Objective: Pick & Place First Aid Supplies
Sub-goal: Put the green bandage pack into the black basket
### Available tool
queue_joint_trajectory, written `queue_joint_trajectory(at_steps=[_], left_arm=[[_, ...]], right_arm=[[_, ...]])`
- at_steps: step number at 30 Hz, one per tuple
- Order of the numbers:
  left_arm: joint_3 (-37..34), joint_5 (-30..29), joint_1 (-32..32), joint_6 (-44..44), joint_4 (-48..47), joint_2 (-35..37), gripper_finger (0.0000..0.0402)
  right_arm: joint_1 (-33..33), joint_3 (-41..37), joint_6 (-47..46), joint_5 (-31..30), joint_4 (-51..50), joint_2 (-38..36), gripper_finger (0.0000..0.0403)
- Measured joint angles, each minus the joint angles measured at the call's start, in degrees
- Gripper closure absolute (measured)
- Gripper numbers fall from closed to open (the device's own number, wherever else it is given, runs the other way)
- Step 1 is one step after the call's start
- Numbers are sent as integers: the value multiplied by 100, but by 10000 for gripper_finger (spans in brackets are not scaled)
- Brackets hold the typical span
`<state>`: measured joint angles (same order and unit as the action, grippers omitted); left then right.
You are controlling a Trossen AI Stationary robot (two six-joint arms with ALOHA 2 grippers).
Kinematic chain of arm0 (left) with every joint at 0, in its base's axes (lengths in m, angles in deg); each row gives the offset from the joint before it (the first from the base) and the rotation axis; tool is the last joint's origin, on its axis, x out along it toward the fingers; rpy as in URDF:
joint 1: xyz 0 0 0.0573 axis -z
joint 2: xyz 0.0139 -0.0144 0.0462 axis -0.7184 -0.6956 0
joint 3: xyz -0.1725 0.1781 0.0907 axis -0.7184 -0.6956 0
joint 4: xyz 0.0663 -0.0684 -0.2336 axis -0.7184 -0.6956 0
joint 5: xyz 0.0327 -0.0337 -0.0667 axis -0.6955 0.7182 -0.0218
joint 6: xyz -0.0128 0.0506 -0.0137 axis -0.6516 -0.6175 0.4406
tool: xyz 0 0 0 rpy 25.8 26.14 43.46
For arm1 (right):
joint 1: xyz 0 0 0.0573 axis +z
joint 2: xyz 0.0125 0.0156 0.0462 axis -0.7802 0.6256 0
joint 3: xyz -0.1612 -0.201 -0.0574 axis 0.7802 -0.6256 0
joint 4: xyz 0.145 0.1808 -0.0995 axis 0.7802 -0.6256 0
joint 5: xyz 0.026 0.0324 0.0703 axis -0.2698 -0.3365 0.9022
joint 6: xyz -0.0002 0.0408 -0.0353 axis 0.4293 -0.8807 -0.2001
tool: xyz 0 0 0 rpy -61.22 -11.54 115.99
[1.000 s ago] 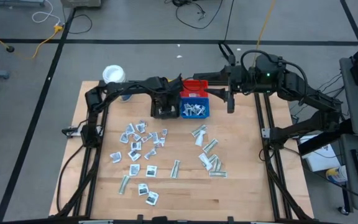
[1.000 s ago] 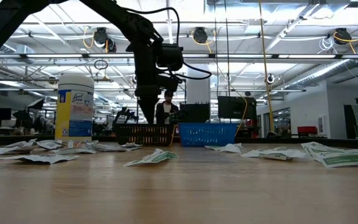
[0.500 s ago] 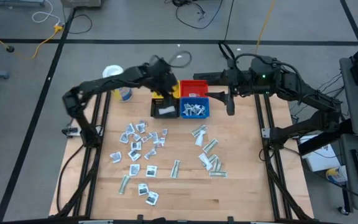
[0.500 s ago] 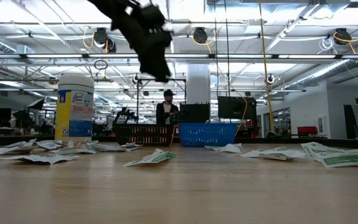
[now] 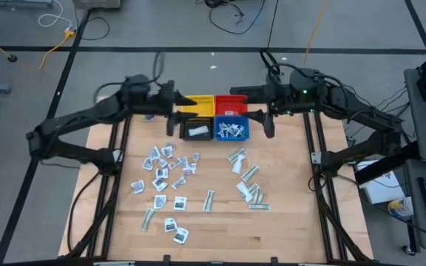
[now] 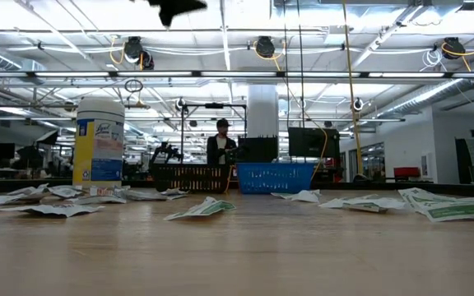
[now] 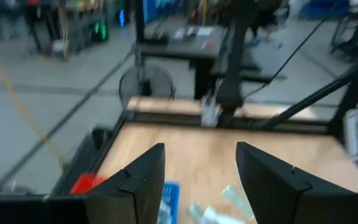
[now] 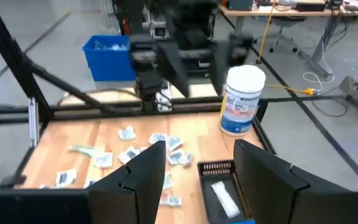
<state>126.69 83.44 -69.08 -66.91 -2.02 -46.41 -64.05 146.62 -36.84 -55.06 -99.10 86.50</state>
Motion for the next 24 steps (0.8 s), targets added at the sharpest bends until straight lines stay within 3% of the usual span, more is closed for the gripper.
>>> queue_joint_trajectory(at_steps=[4, 13, 19, 24], left_arm=[[0, 6, 253, -130, 23, 330, 201], [-4, -4, 495, 680, -11, 691, 202], [-4, 5, 601, 1294, -15, 705, 202], [-4, 270, 690, 1507, -39, 707, 201]], right_arm=[[0, -215, -454, 1, -109, 93, 219], [473, -1385, -2578, -61, -262, 107, 209], [1230, -1784, -3749, -1275, -631, 343, 218], [1530, -1957, -5354, -2425, -1330, 785, 221]])
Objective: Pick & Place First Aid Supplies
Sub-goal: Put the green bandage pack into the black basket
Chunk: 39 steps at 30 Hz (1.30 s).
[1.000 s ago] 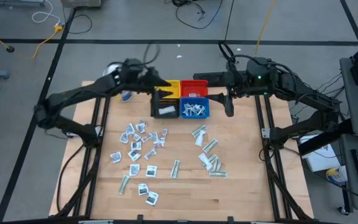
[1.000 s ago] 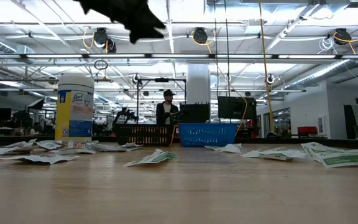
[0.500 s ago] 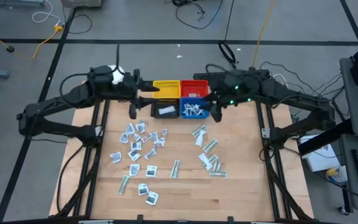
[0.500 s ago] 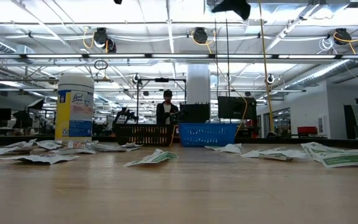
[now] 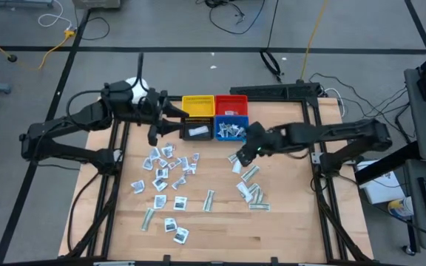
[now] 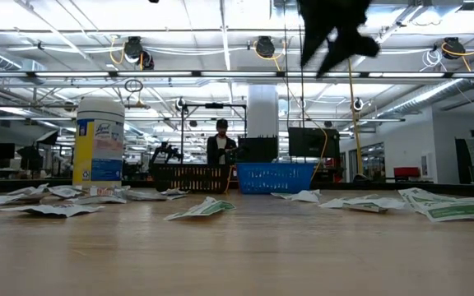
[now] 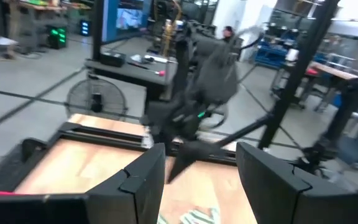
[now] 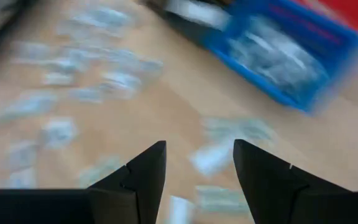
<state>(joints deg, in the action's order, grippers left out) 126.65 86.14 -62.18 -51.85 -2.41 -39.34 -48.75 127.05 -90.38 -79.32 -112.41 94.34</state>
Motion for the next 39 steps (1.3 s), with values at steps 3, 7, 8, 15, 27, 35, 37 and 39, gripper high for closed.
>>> queue_joint_trajectory(at_steps=[3, 7, 8, 15, 27, 35, 37, 39], left_arm=[[0, 265, 48, 46, -8, 0, 201], [1, 459, 119, 271, -7, 0, 201], [2, 507, 141, 284, -7, 0, 201], [2, 603, 265, 387, 19, 0, 201], [4, 901, 328, 448, -4, 0, 201], [7, 925, 336, 477, -13, -2, 202], [7, 925, 341, 472, -13, -2, 201], [7, 927, 341, 466, -11, -1, 201]], right_arm=[[-37, -286, -1015, -207, -3, 327, 217], [-70, -741, -1875, -193, 680, 693, 207], [-70, -877, -1888, -95, 965, 792, 205], [-136, -1295, -2272, 850, 1969, 1555, 206], [-131, -1297, -2256, 963, 2269, 2150, 204], [-140, -1326, -2536, 1115, 2020, 2289, 213], [-140, -1349, -2610, 1109, 2009, 2289, 228], [-141, -1380, -2620, 1119, 1998, 2288, 252]])
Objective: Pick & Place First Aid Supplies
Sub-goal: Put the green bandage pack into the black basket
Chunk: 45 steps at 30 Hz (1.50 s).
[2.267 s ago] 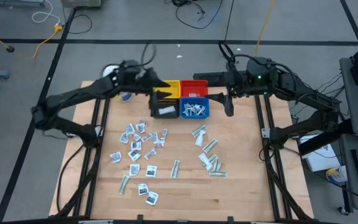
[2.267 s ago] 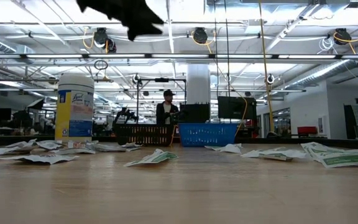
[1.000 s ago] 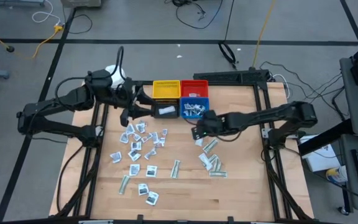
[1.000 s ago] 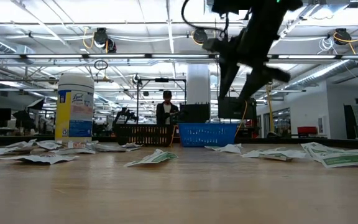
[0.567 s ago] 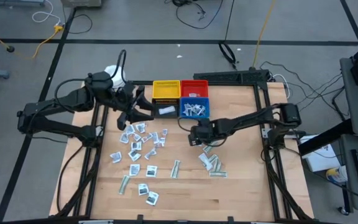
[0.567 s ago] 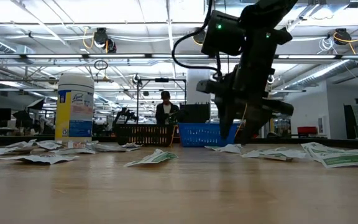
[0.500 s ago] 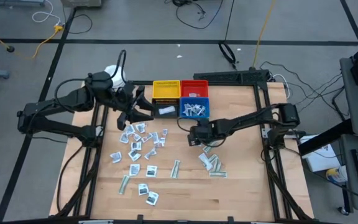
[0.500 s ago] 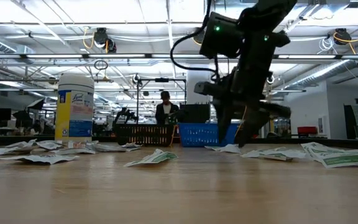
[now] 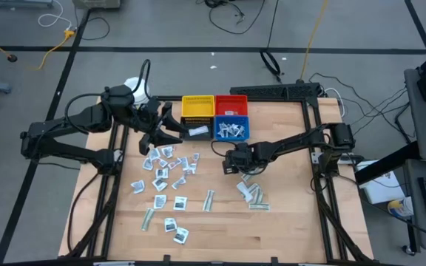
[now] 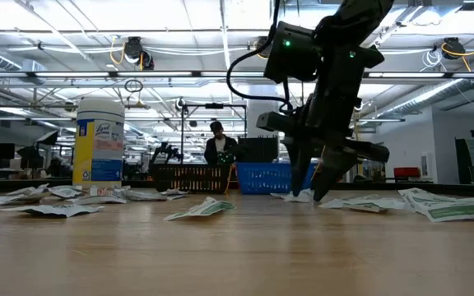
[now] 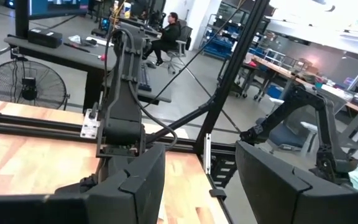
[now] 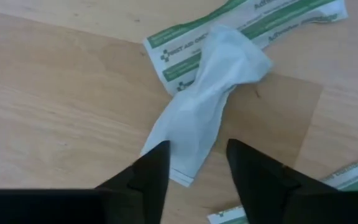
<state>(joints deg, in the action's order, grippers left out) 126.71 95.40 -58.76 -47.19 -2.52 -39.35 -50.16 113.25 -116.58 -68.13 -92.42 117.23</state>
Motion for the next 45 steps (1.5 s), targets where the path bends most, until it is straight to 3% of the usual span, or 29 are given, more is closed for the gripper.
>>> queue_joint_trajectory(at_steps=[8, 10, 16, 21, 30, 38, 42, 45], left_arm=[[0, 1, 2, 1, 2, 1, 201], [0, 2, 2, 18, 4, -1, 201], [0, 9, 2, 20, 4, 1, 202], [0, 9, 2, 20, 3, 0, 202], [0, -2, 2, -3, 6, 0, 202], [0, -7, 2, 12, 32, 1, 202], [0, -9, 2, 150, 57, 1, 202], [0, -11, 2, 151, 57, 1, 202]], right_arm=[[-10, -95, 98, 112, 140, 1, 384], [-36, -97, 141, 133, 138, 1, 396], [-110, -103, 271, 357, 156, -60, 402], [-176, -125, 573, 558, 114, -655, 402], [-224, -97, 897, 130, -125, -1940, 402], [-227, -97, 1635, -164, -154, -2135, 400], [-255, -97, 1851, -156, -80, -2122, 374], [-256, -97, 2463, -154, 71, -2102, 331]])
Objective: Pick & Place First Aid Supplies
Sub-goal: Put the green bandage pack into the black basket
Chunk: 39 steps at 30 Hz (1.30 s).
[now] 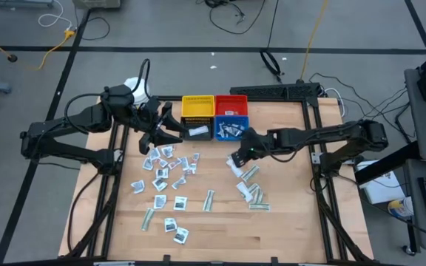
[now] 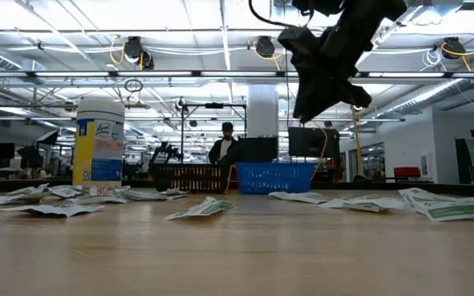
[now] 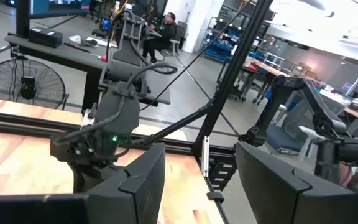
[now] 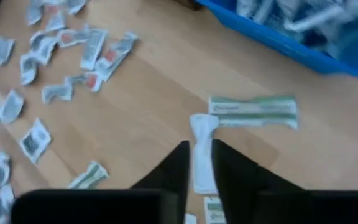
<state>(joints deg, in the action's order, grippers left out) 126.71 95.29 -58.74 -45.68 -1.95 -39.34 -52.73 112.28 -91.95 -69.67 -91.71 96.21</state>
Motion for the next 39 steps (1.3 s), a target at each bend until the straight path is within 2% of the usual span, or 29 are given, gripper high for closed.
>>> queue_joint_trajectory(at_steps=[5, 9, 11, 17, 21, 26, 33, 39], left_arm=[[0, 0, 0, 43, 0, -1, 202], [0, 0, 0, 140, 0, -2, 202], [0, -2, 0, 142, 0, -2, 202], [0, -2, 0, 142, -2, -2, 202], [0, 0, 0, 166, -4, -2, 202], [0, 0, 0, 168, -4, -2, 202], [0, 155, 0, 315, -15, -2, 202], [0, 310, 18, 468, -61, -2, 202]], right_arm=[[66, 2, 1011, 15, 747, -4, 242], [116, 4, 1187, -262, 722, -2, 211], [165, -2, 1173, -496, 699, 120, 210], [356, -7, 1065, -341, 835, 574, 219], [461, -18, 1072, -620, 786, 913, 225], [533, -13, 897, -450, 833, 1414, 226], [626, -17, 893, -635, 1025, 2179, 226], [618, 36, 743, -763, 1103, 2400, 239]])
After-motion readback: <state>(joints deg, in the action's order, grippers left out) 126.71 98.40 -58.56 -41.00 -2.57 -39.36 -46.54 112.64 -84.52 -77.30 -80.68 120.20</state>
